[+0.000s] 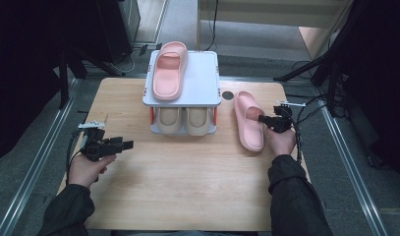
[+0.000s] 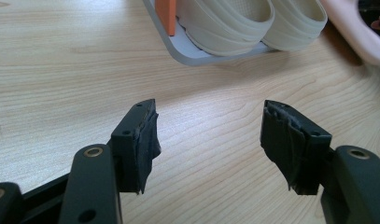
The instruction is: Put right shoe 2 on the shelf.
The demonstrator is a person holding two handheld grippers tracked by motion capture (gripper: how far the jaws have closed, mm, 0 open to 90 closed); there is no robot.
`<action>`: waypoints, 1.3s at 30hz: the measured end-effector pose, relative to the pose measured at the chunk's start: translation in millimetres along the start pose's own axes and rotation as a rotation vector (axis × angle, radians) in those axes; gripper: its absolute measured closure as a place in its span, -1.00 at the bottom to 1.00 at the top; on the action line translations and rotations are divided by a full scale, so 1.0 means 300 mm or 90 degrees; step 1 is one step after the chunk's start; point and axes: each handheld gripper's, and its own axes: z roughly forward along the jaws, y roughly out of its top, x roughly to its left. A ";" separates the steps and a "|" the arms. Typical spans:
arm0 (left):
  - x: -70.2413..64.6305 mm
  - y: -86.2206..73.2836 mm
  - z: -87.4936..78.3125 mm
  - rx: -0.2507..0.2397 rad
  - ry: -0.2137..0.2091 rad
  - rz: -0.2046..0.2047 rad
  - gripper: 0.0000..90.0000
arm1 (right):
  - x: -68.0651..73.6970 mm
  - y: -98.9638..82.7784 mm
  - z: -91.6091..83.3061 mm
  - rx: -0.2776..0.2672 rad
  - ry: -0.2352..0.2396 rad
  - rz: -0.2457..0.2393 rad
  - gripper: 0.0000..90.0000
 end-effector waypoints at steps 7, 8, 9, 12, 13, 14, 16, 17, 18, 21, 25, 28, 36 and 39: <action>0.008 0.005 0.001 -0.004 -0.004 -0.001 -0.18 | 0.006 0.003 -0.014 0.014 0.002 -0.002 0.88; 0.011 0.006 0.001 -0.003 -0.005 -0.002 -0.18 | 0.006 0.003 -0.014 0.014 0.002 -0.002 0.88; 0.012 0.008 0.000 -0.003 -0.005 -0.002 -0.18 | 0.007 0.004 -0.016 0.017 -0.001 0.000 0.88; 0.014 0.013 0.006 -0.004 -0.006 0.000 -0.18 | 0.010 0.001 -0.023 0.024 0.000 -0.008 0.88; 0.014 0.015 0.007 -0.002 -0.008 0.000 -0.18 | 0.013 0.001 -0.027 0.026 -0.004 -0.010 0.88; 0.013 0.017 0.008 -0.001 -0.008 0.000 -0.18 | 0.015 0.001 -0.033 0.026 -0.006 -0.011 0.88; 0.012 0.021 0.012 0.000 -0.009 0.003 -0.18 | 0.018 0.005 -0.045 0.021 -0.004 -0.012 0.88; 0.011 0.023 0.013 0.001 -0.010 0.005 -0.18 | 0.021 0.007 -0.051 0.020 -0.005 -0.011 0.88; 0.010 0.025 0.014 0.001 -0.010 0.005 -0.18 | 0.025 0.011 -0.058 0.021 -0.005 -0.012 0.88; 0.011 0.029 0.014 -0.006 -0.014 0.003 -0.18 | 0.037 0.024 -0.068 0.031 -0.002 -0.019 0.88; 0.011 0.036 0.017 -0.009 -0.017 -0.003 -0.18 | 0.051 0.058 -0.087 0.041 0.004 -0.013 0.88; 0.008 0.036 0.023 -0.002 -0.018 0.001 -0.18 | 0.072 0.105 -0.115 0.029 0.000 -0.018 0.88; -0.005 0.035 0.028 0.008 -0.017 0.020 -0.18 | 0.151 0.244 -0.185 0.011 -0.012 -0.049 0.87; -0.006 0.034 0.034 0.012 -0.020 0.024 -0.18 | 0.185 0.319 -0.218 -0.011 -0.010 -0.054 0.87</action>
